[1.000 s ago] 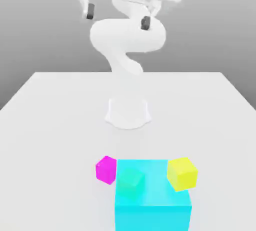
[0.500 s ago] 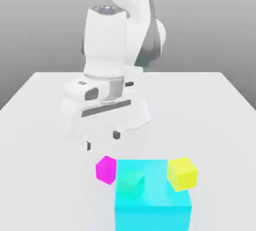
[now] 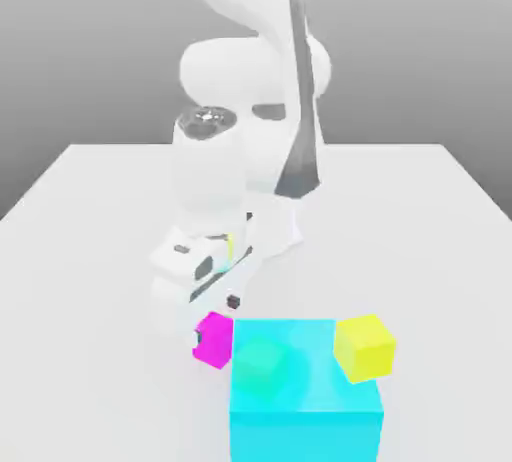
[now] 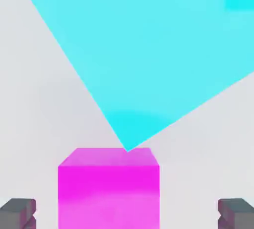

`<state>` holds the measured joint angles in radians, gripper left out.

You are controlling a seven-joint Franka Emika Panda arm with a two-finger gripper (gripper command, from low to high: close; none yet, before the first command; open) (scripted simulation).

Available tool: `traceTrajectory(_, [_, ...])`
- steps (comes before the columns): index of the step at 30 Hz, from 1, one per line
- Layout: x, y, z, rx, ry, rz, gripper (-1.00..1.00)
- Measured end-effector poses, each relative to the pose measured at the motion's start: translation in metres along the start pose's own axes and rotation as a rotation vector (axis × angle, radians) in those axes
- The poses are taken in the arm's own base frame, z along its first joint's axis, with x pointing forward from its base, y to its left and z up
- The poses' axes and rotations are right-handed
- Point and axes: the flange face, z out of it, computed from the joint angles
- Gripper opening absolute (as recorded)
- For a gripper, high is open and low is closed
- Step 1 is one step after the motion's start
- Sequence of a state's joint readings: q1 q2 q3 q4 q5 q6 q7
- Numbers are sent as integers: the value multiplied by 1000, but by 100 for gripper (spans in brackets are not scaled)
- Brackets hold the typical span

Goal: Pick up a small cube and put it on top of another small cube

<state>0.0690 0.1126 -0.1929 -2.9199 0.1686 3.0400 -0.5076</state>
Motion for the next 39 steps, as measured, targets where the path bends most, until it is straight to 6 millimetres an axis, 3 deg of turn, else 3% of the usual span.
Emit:
traceTrajectory(7, [-8, -1, 30, 6, -7, -3, 0])
traceTrajectory(8, [-9, -1, 32, 7, -8, -3, -100])
traceTrajectory(15, [-9, -2, 32, 8, -9, -3, -100])
traceTrajectory(25, [0, 0, -7, 2, -2, 1, -100])
traceTrajectory(34, [-11, 4, -34, 14, -9, 21, -100])
traceTrajectory(36, [-5, 20, -40, 40, -6, 99, -100])
traceTrajectory(39, [28, 28, -61, 67, 0, 152, -100])
